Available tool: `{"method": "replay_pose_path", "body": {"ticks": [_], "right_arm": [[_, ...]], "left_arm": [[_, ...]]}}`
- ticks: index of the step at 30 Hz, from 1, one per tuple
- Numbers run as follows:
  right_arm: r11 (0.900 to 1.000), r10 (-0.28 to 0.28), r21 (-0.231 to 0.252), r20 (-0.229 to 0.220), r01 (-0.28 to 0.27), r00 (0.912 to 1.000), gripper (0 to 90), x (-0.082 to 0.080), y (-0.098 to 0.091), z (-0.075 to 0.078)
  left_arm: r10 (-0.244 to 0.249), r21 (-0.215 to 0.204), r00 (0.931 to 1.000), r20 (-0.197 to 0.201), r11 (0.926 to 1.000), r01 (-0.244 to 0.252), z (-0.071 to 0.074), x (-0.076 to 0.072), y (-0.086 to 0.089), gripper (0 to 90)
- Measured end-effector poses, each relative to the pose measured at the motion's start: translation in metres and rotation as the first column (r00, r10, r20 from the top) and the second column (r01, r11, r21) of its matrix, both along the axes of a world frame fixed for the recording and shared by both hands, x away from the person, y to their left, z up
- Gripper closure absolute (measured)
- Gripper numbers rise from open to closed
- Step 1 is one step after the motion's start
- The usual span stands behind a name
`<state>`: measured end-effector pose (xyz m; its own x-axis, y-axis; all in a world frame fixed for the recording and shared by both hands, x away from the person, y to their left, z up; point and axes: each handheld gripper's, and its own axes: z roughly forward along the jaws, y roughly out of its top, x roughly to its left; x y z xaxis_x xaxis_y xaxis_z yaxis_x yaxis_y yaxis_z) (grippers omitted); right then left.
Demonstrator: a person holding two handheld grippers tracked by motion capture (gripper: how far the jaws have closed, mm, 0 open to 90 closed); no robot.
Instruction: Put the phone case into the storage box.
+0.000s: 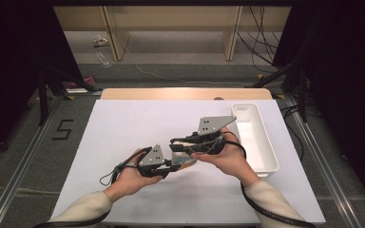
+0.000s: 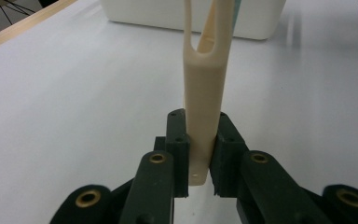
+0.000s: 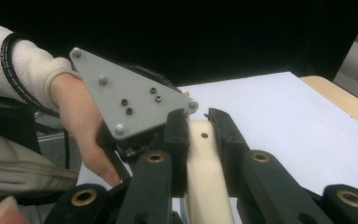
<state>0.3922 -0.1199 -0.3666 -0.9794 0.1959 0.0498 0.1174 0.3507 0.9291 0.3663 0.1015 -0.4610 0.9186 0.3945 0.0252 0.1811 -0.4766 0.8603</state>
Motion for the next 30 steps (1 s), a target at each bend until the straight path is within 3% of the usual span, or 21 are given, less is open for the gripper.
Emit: {"method": "replay_pose_path", "body": {"ticks": [14,19,27,30], "right_arm": [[0.9999,0.005,0.012,-0.002,-0.005,1.0,74.6,0.002,-0.0016,-0.0011],[0.9996,-0.02,0.019,0.002,0.02,0.9998,59.2,0.0037,-0.0027,-0.002],[0.9924,-0.12,0.031,0.015,0.119,0.9927,26.2,0.0072,-0.0046,-0.0051],[0.9882,-0.142,0.058,-0.003,0.142,0.9899,20.7,0.0094,-0.0071,-0.0064]], "left_arm": [[-0.002,-0.001,1.0,-0.008,1.0,0.002,0.0012,0.0007,0.0015,79.4],[0.009,-0.003,0.9999,-0.007,1.0,-0.009,0.002,0.0009,0.0017,79.4],[0.064,-0.01,0.9978,-0.021,0.9979,-0.064,0.0044,0.0025,0.0057,79.5],[0.085,-0.013,0.996,-0.027,0.9963,-0.085,0.0048,0.0038,0.0076,79.4]]}}
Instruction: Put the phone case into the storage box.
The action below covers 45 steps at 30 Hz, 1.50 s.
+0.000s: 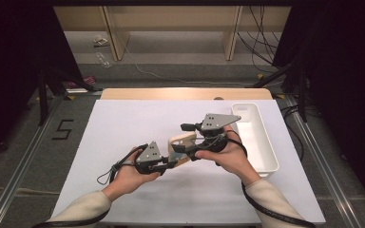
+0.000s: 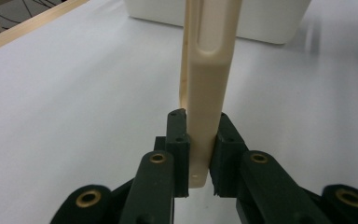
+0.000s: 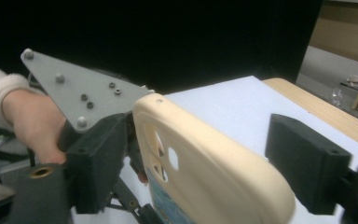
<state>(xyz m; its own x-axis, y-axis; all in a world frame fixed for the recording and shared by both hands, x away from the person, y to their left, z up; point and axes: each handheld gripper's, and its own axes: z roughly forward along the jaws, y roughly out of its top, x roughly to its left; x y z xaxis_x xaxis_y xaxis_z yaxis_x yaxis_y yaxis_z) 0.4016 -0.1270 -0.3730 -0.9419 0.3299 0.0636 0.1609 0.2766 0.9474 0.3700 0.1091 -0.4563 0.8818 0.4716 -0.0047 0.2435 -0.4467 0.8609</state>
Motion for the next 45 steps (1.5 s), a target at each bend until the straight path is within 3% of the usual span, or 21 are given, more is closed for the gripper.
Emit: {"method": "replay_pose_path", "body": {"ticks": [7,12,18,32,35,45], "right_arm": [[0.9982,-0.055,0.024,-0.013,0.056,0.9984,16.4,0.002,-0.004,-0.001],[0.9954,-0.091,0.029,-0.02,0.092,0.9956,13.7,0.004,-0.006,-0.003],[0.9891,-0.144,0.027,-0.028,0.145,0.9891,5.9,0.008,-0.009,-0.008],[0.9585,-0.281,0.041,-0.028,0.282,0.9593,0.3,0.012,-0.012,-0.017],[0.9533,-0.298,0.045,-0.027,0.299,0.9542,0.3,0.011,-0.011,-0.018],[0.9492,-0.308,0.059,-0.021,0.309,0.951,0.3,0.009,-0.009,-0.015]], "left_arm": [[0.057,-0.006,0.9982,-0.018,0.9983,-0.058,0.001,0.002,0.003,79.5],[0.11,-0.02,0.9933,-0.036,0.9937,-0.111,0.001,0.005,0.007,79.4],[0.19,-0.06,0.9779,-0.088,0.9789,-0.195,0.002,0.009,0.012,79.4],[0.284,-0.066,0.9485,-0.141,0.9532,-0.295,0.007,0.015,0.011,79.4],[0.288,-0.062,0.9476,-0.138,0.9524,-0.299,0.008,0.016,0.007,79.4],[0.293,-0.064,0.9446,-0.148,0.9502,-0.305,0.009,0.019,-0.002,79.4]]}}
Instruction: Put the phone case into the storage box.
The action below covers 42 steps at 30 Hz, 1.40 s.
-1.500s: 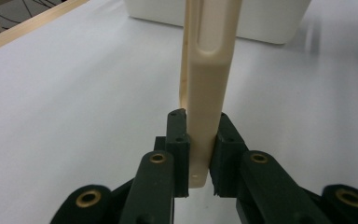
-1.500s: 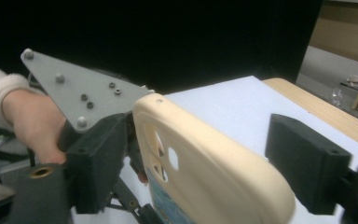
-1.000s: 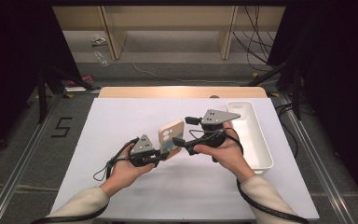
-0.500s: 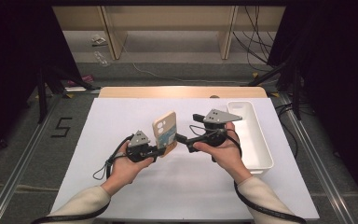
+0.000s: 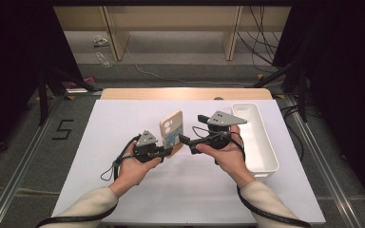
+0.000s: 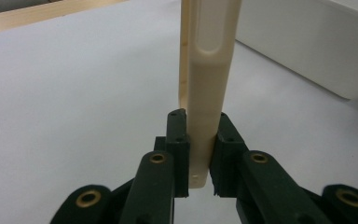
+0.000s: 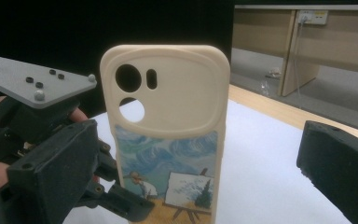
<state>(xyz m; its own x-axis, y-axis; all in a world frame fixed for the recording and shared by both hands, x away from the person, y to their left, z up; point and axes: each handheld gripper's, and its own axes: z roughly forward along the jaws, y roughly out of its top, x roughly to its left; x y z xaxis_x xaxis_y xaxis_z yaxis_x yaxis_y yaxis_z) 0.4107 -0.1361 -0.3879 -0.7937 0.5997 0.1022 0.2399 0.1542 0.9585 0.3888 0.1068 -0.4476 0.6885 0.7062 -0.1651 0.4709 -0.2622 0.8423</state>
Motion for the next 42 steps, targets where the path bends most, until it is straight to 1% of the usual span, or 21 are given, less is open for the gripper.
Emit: {"method": "replay_pose_path", "body": {"ticks": [6,16,24,32,42], "right_arm": [[0.9997,-0.021,0.01,0.009,0.021,0.9997,0.3,0.0,-0.001,0.002],[0.999,-0.042,0.014,0.016,0.041,0.999,0.2,-0.001,0.0,0.004],[0.9987,-0.049,0.018,0.022,0.049,0.9986,0.1,-0.002,0.0,0.006],[0.9984,-0.052,0.024,0.022,0.052,0.9984,0.1,-0.004,0.003,0.006],[0.9978,-0.062,0.023,0.027,0.062,0.9977,0.1,-0.004,0.004,0.006]], "left_arm": [[0.006,0.003,1.0,-0.007,1.0,-0.006,0.0,0.001,-0.005,79.4],[-0.005,0.004,1.0,-0.002,1.0,0.005,0.001,0.002,-0.013,79.5],[-0.011,0.002,0.9999,0.003,0.9999,0.011,0.002,0.002,-0.017,79.5],[-0.014,0.0,0.9999,-0.002,0.9999,0.014,0.003,0.001,-0.021,79.5],[-0.03,0.002,0.9996,-0.001,0.9996,0.03,0.002,-0.001,-0.028,79.5]]}}
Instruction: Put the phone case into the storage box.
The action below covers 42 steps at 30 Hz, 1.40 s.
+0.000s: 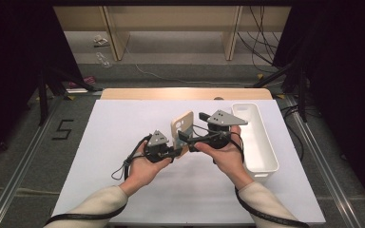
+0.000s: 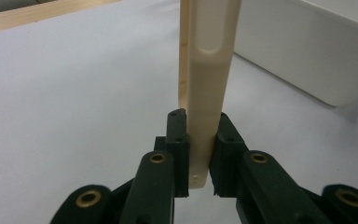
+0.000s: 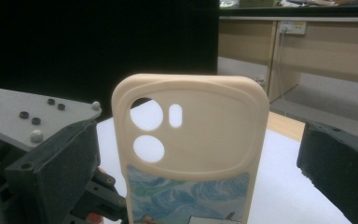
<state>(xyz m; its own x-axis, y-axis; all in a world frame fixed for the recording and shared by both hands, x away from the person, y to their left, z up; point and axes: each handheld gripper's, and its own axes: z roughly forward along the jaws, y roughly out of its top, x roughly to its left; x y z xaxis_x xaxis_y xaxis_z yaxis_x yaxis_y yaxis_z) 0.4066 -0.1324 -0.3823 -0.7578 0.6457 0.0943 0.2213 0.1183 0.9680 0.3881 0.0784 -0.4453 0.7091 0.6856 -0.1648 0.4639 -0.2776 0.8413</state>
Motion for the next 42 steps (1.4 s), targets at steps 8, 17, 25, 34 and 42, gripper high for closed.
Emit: {"method": "replay_pose_path", "body": {"ticks": [8,17,25,34,42], "right_arm": [[1.0,-0.005,-0.005,-0.005,0.005,1.0,0.1,0.0,0.002,-0.001],[0.9999,-0.015,-0.008,-0.002,0.015,0.9999,0.1,-0.001,0.003,-0.002],[0.9999,-0.016,-0.007,-0.003,0.016,0.9999,0.1,-0.001,0.004,-0.002],[0.9998,-0.018,-0.009,-0.003,0.018,0.9998,0.1,-0.001,0.004,-0.002],[0.9998,-0.019,-0.011,-0.006,0.019,0.9998,0.2,-0.001,0.005,-0.003]], "left_arm": [[-0.012,0.003,0.9999,-0.001,0.9999,0.012,0.0,-0.002,-0.005,79.5],[-0.025,0.001,0.9997,-0.002,0.9997,0.025,0.0,-0.004,-0.009,79.5],[-0.038,0.006,0.9993,-0.003,0.9993,0.038,-0.001,-0.006,-0.014,79.5],[-0.046,0.007,0.9989,-0.003,0.9989,0.046,-0.001,-0.007,-0.017,79.5],[-0.049,0.009,0.9988,-0.004,0.9987,0.049,-0.002,-0.008,-0.017,79.5]]}}
